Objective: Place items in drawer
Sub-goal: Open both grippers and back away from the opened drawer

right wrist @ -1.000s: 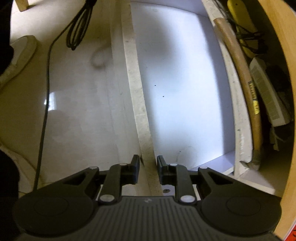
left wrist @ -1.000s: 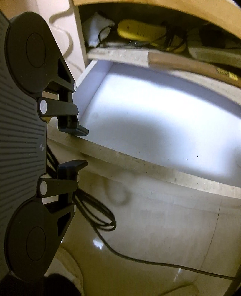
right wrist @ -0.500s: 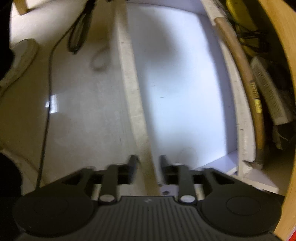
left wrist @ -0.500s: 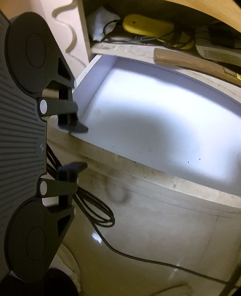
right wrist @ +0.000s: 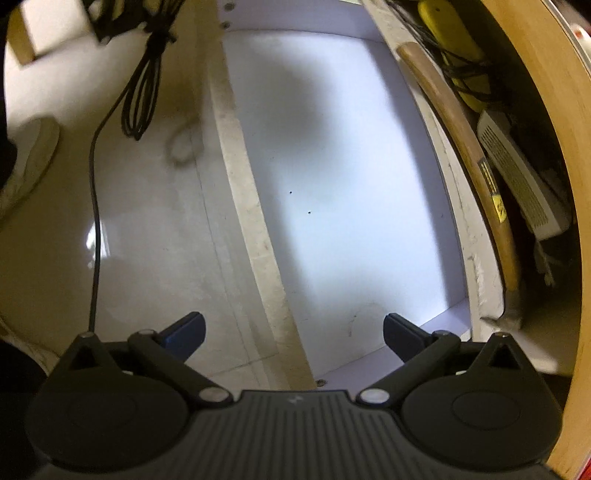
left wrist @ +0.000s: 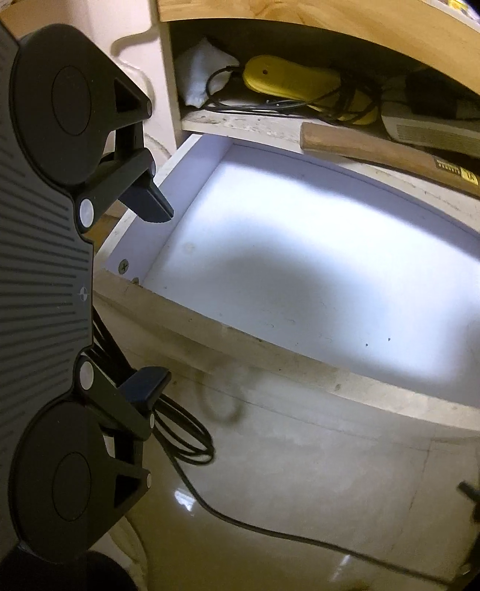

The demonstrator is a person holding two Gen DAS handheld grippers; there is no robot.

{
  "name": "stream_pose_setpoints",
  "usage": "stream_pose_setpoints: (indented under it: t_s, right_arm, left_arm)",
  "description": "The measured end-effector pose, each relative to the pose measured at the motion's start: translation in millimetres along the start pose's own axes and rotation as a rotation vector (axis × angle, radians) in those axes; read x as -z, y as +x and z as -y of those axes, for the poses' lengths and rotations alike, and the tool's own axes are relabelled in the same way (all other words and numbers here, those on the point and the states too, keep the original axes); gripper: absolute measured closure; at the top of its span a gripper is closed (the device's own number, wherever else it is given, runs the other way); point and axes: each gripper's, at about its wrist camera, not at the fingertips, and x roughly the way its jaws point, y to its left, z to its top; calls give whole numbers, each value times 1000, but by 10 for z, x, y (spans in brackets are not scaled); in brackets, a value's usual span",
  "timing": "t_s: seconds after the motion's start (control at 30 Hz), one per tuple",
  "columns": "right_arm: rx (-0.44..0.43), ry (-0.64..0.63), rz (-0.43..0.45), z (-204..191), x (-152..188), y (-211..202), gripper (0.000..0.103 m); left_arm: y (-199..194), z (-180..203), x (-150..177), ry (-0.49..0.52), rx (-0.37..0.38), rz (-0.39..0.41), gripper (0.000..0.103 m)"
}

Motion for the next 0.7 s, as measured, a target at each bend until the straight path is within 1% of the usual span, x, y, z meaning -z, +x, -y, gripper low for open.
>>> stream_pose_setpoints:
  t_s: [0.07, 0.23, 0.37, 0.53, 0.7]
  right_arm:
    - [-17, 67, 6, 38, -24, -48, 0]
    - [-25, 262, 23, 96, -89, -194, 0]
    - [-60, 444, 42, 97, -121, -315, 0]
    - [-100, 668, 48, 181, 19, -499, 0]
    - [-114, 854, 38, 270, 101, -533, 0]
  left_arm:
    - [-31, -15, 1, -41, 9, -3, 17]
    - [-105, -82, -11, -168, 26, -15, 17]
    - [-174, -162, -34, -311, 46, -24, 17]
    - [-250, -271, -37, -514, 81, -31, 17]
    - [-249, -422, 63, -784, 149, -63, 17]
